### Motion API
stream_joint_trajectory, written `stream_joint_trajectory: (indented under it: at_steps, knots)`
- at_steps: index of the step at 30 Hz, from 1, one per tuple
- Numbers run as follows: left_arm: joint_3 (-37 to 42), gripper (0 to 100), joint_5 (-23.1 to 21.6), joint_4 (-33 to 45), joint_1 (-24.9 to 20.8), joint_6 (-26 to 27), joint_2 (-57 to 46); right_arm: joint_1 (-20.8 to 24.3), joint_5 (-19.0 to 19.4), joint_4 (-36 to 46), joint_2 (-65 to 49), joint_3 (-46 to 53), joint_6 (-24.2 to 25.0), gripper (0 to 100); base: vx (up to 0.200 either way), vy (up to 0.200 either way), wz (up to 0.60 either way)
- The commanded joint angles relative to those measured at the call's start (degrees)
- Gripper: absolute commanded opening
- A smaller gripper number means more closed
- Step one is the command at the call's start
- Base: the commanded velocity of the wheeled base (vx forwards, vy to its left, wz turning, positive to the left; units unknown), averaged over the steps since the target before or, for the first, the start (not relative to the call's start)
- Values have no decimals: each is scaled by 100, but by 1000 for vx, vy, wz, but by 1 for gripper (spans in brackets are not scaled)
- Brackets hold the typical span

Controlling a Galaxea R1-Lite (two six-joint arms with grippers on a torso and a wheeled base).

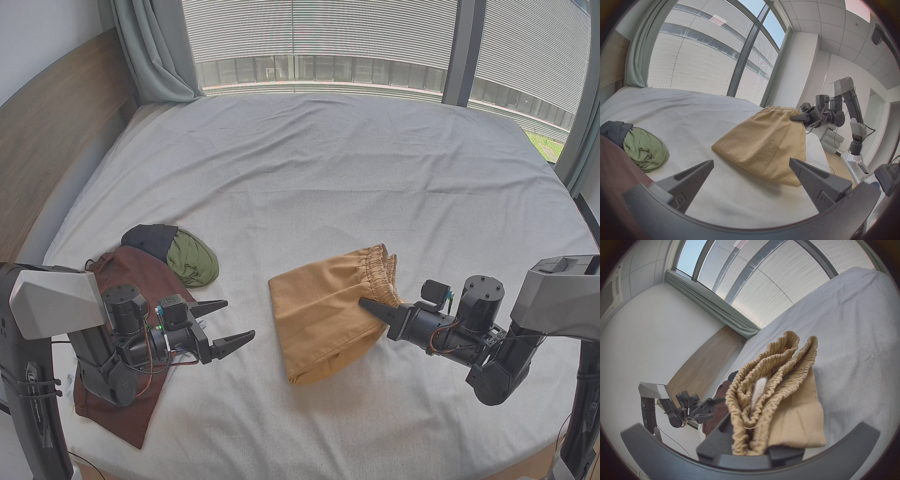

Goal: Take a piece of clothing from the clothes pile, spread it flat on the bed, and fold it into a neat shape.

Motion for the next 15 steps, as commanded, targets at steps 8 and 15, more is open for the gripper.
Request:
stream_joint_trajectory:
  at_steps: [8, 15]
  knots:
    - [17, 100, -2, 1, -18, 1, -15, -2, 212, 3, -403, -103, 119, 0, 0, 0, 0]
    - [17, 100, -2, 1, -18, 1, -15, -11, 230, 12, -412, -314, 146, 0, 0, 0, 0]
